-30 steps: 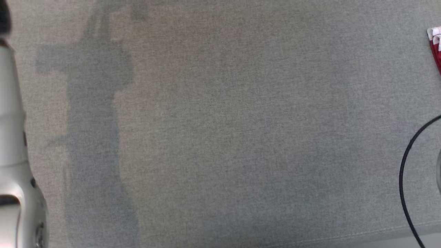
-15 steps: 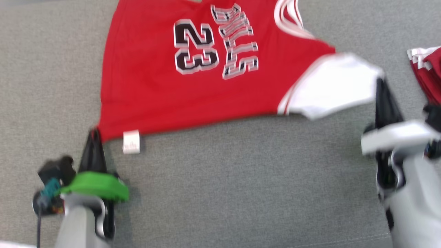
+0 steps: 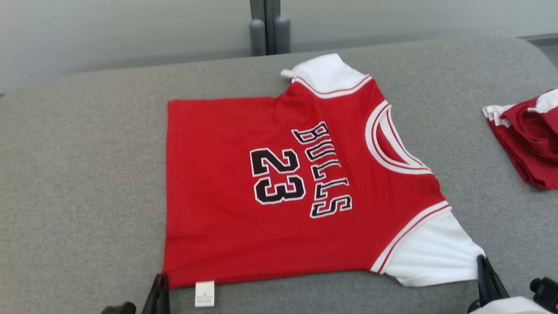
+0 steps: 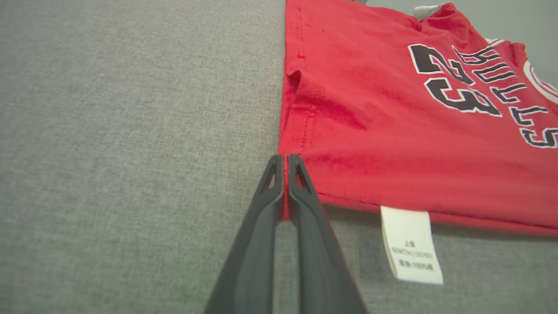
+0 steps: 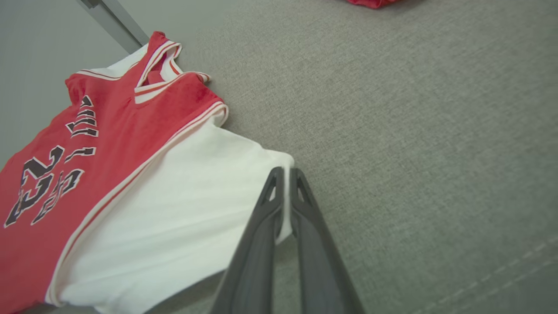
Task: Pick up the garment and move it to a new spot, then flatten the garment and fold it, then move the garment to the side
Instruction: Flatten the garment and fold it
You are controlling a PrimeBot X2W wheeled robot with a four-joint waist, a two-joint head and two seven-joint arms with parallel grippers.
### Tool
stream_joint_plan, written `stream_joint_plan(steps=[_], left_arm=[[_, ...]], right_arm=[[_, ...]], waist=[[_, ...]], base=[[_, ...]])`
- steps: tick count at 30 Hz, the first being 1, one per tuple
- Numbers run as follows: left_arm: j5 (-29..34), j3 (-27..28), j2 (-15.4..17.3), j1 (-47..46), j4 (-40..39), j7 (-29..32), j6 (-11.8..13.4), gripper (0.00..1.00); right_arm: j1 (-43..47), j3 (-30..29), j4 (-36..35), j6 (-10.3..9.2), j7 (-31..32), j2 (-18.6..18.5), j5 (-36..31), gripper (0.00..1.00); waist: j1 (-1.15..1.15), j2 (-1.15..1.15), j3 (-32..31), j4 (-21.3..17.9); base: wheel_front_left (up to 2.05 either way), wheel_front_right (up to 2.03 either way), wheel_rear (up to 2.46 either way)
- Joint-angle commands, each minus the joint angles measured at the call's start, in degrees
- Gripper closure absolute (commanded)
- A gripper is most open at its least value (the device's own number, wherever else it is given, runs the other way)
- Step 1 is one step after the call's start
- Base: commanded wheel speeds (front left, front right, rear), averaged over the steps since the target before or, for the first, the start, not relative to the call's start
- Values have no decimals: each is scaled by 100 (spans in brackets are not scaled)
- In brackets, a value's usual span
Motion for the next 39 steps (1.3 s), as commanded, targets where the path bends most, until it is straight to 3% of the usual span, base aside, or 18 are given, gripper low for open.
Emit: stream_joint_plan(steps=[1, 8, 16, 29, 38, 39], left_arm=[[-5, 8, 62, 206, -48, -19, 66, 100], [5, -99, 61, 632, -642, -19, 147, 100], [-96, -55, 56, -265, -1079, -19, 164, 100], [12, -257, 52, -1899, -252, -17, 121, 100], [-65, -116, 53, -2285, -52, -17, 63, 100], [-147, -110, 52, -2291, 16, -17, 44, 0]], right_arm=[[172, -17, -31, -25, -28, -48, 7, 100], [413, -82, -394, -25, -28, -41, 52, 100], [-552, 245, -823, -19, -28, -63, 112, 100], [-2633, 511, 148, -18, -28, -237, -426, 100], [-3122, 437, 383, -18, -28, -192, -810, 100], [-3136, 412, 342, -18, -28, -195, -881, 53]], waist=[[0, 0, -383, 13], [0, 0, -448, 61], [0, 0, 21, 97], [0, 0, 918, 161], [0, 0, 1151, 187], [0, 0, 1164, 190]], base=[[0, 0, 0], [0, 0, 0], [0, 0, 0], [0, 0, 0], [0, 0, 0], [0, 0, 0]])
